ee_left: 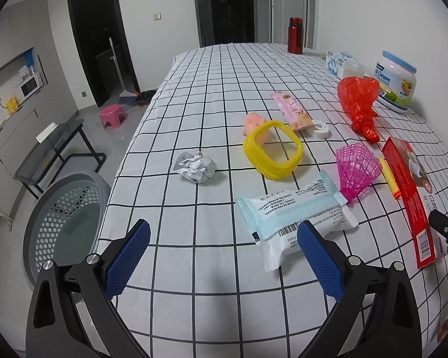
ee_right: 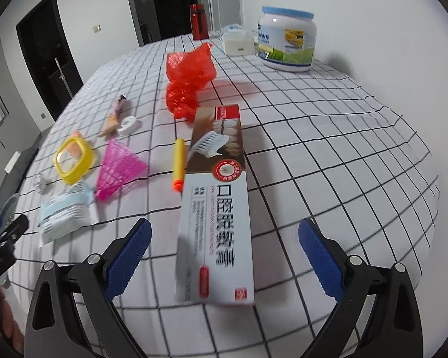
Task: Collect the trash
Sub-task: 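Grasp the red-and-white toothpaste box with the right tool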
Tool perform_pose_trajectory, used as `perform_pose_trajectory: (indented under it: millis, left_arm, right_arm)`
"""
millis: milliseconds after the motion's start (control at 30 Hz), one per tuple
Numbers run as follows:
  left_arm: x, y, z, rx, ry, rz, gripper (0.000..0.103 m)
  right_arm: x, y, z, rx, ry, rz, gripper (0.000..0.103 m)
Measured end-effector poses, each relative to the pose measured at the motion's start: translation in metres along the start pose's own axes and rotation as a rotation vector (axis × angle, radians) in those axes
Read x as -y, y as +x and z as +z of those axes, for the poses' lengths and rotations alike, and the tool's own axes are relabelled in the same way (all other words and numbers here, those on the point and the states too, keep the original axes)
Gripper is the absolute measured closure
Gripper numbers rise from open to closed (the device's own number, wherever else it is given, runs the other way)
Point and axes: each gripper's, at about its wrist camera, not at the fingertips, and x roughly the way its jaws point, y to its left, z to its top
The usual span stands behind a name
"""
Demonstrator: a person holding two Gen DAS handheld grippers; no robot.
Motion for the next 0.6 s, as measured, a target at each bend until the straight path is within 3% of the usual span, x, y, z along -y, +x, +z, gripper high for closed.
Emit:
perform_pose_trajectory:
  millis: [433,500,567,600]
  left_arm:
    - [0.006,0.01,0.004,-0.02,0.008,-0.038,0.006]
    - [0.006,0.01,0.004,-0.02,0.013,-0.039,0.006]
    - [0.008,0.01,0.005,-0.018,0.019,-0.04,0.006]
    - [0.008,0.009,0.005,-0.017,0.021,-0.041,0.006]
  right_arm:
    - [0.001,0.033,0.011,-0.059,-0.018,-0.018,0.01]
    - [0.0,0.034,0.01,-0.059,-0.021,-0.021,0.02]
    - [-0.001,0.038,0.01,-0.077,-0.026,-0.018,0.04]
    - [-0.002,0.04,0.01,-0.086,-0.027,-0.011,0.045]
